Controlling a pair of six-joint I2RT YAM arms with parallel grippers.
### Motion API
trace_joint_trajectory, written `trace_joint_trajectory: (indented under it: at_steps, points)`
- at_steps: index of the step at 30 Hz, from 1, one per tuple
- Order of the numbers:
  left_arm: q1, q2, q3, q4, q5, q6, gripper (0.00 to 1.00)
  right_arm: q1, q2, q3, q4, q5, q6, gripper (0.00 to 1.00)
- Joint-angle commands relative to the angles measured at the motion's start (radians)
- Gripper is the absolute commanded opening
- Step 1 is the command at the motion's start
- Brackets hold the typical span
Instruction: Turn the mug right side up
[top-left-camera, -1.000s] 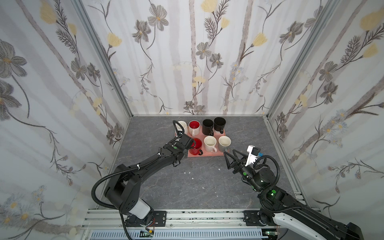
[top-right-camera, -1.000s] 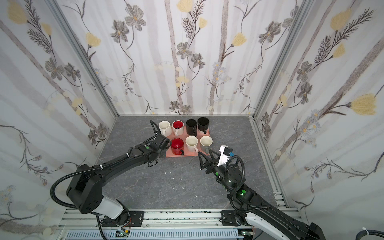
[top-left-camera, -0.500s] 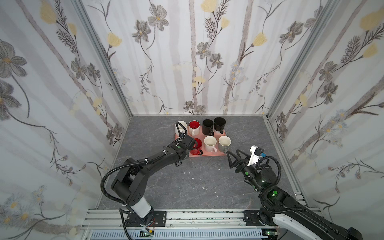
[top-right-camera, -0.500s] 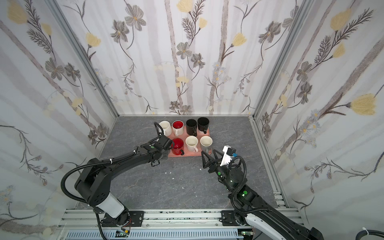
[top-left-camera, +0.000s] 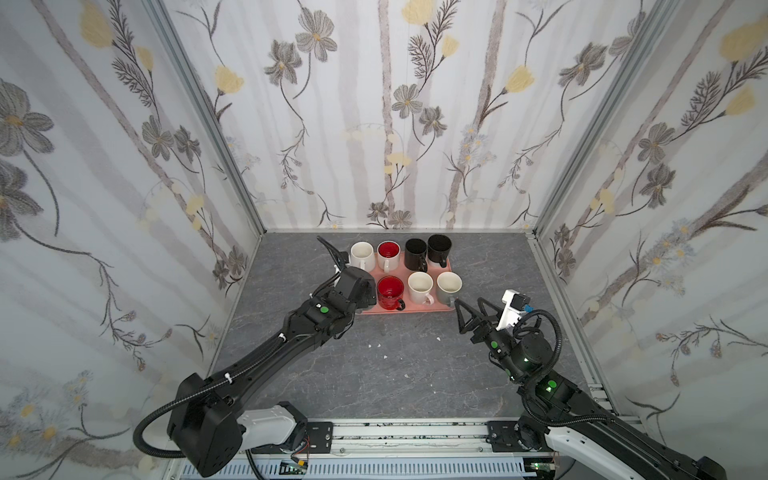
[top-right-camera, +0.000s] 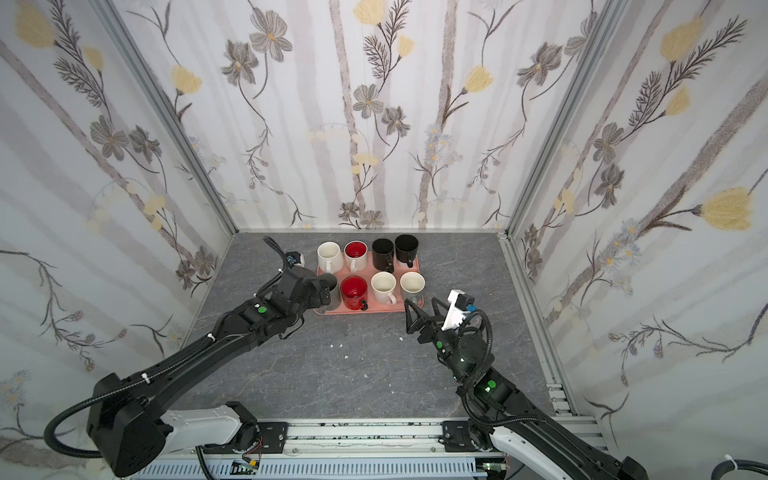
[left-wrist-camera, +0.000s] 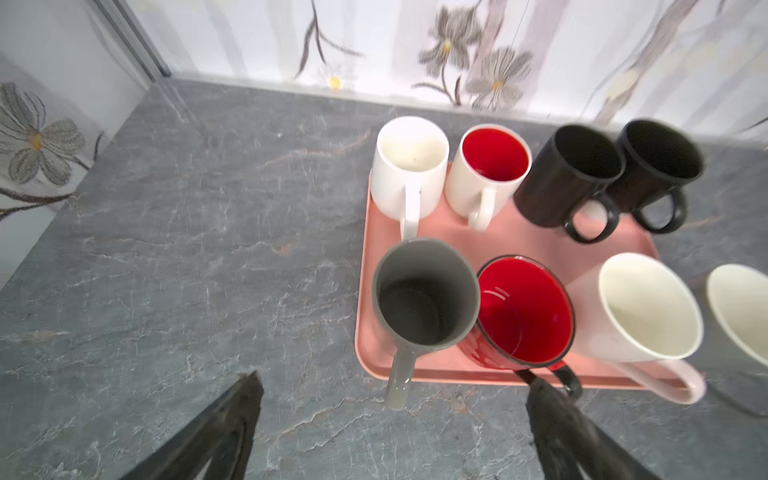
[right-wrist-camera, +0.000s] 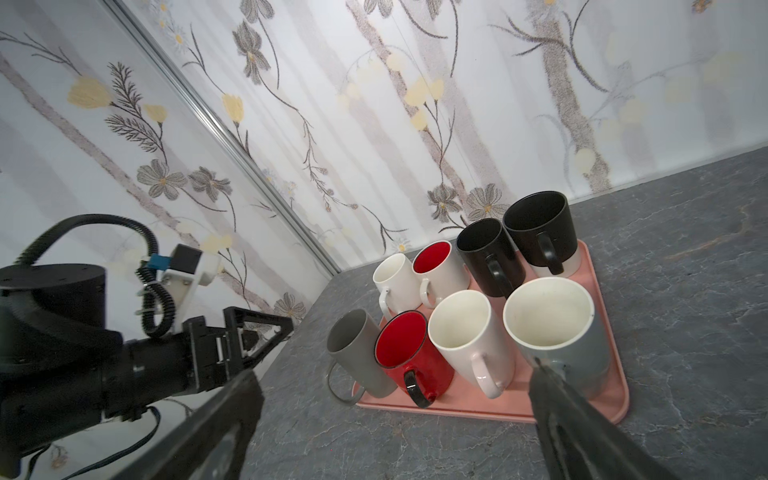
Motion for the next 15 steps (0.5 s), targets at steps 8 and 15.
trace_joint_trajectory:
  at_steps: [8,15]
  points:
    - [0.055,-0.124,-0.063,0.273,-0.192,0.124,1.00,-0.001,-0.006,0.051,-0.131,0.294,-0.010,1.00]
    - [0.273,-0.046,-0.093,0.404,-0.102,0.246,1.00,-0.005,-0.012,0.043,-0.153,0.402,-0.002,1.00]
